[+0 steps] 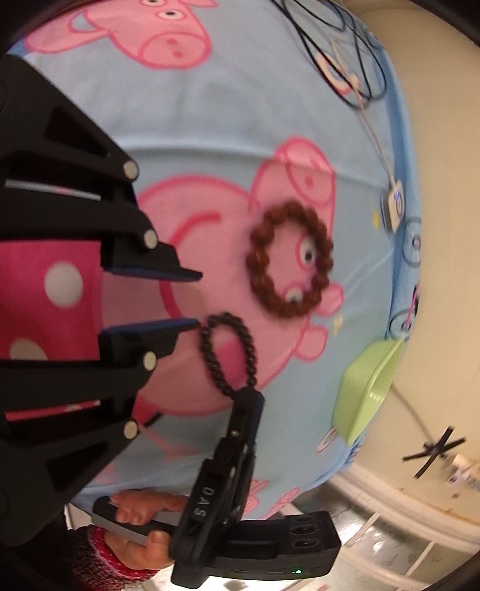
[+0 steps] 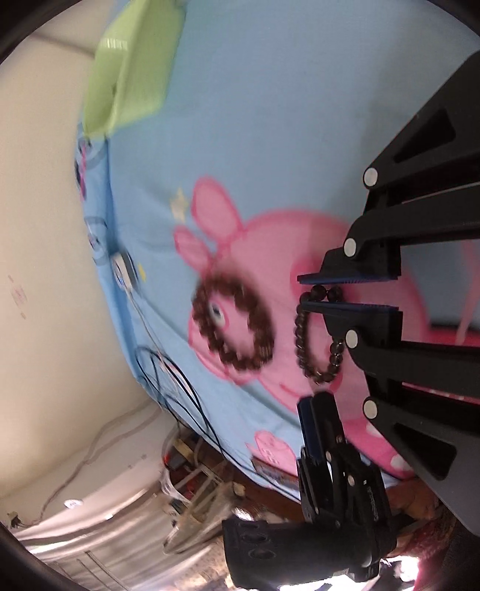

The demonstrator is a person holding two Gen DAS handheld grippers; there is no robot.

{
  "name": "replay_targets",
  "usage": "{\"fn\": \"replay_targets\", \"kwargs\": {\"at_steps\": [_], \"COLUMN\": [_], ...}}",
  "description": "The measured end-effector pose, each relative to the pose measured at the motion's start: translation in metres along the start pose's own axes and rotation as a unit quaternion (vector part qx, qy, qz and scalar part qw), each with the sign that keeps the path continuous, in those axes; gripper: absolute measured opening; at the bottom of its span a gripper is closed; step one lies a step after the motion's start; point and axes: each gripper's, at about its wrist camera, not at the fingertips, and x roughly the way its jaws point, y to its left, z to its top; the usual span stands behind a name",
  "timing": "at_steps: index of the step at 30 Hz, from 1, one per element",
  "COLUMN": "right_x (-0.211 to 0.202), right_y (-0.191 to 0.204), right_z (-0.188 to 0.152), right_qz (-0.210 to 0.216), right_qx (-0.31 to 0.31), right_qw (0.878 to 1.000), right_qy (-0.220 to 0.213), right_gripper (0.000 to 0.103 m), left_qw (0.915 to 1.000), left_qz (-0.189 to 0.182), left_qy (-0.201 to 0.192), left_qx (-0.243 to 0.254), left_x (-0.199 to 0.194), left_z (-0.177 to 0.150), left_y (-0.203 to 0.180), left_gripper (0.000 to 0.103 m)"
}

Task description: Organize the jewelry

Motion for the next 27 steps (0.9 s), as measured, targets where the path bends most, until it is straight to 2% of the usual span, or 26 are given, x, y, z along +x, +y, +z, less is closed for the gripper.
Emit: {"fn": "replay_targets", "kwargs": {"at_steps": [7, 14, 17, 23, 27], "right_x": [-0.032, -0.047, -0.048, -0.061, -0.068], "right_y": [-0.04, -0.057, -0.061, -0.068, -0.07], "right_z": [-0.016, -0.031, -0.032, -0.031, -0.029], "right_qz": [-0.033, -0.005, 0.005, -0.003, -0.008], "right_qx": [0.029, 0.054, 0.071, 0.071, 0.066], "right_qw": [0.999, 0.998, 0.997, 0.997, 0.997], "right_qy": [-0.021, -0.025, -0.026, -0.041, -0.049], "right_gripper": [0.0, 0.0, 0.0, 0.0, 0.003], "left_qw": [0.9996, 0.9989, 0.9987, 0.9977, 0.9964], "left_qz": [-0.013, -0.014, -0.021, -0.032, -0.025], "left_qy": [0.021, 0.036, 0.041, 0.041, 0.052], "left_qx": [0.016, 0.028, 0.023, 0.042, 0.063], "left_x": [0.019, 0.029, 0.031, 0.036, 0.049], "left_z": [0.01, 0.017, 0.022, 0.033, 0.041], "left_y": [-0.024, -0.037, -0.038, -0.055, -0.068], "left_gripper": [0.019, 0.019, 0.031, 0.032, 0.032]}}
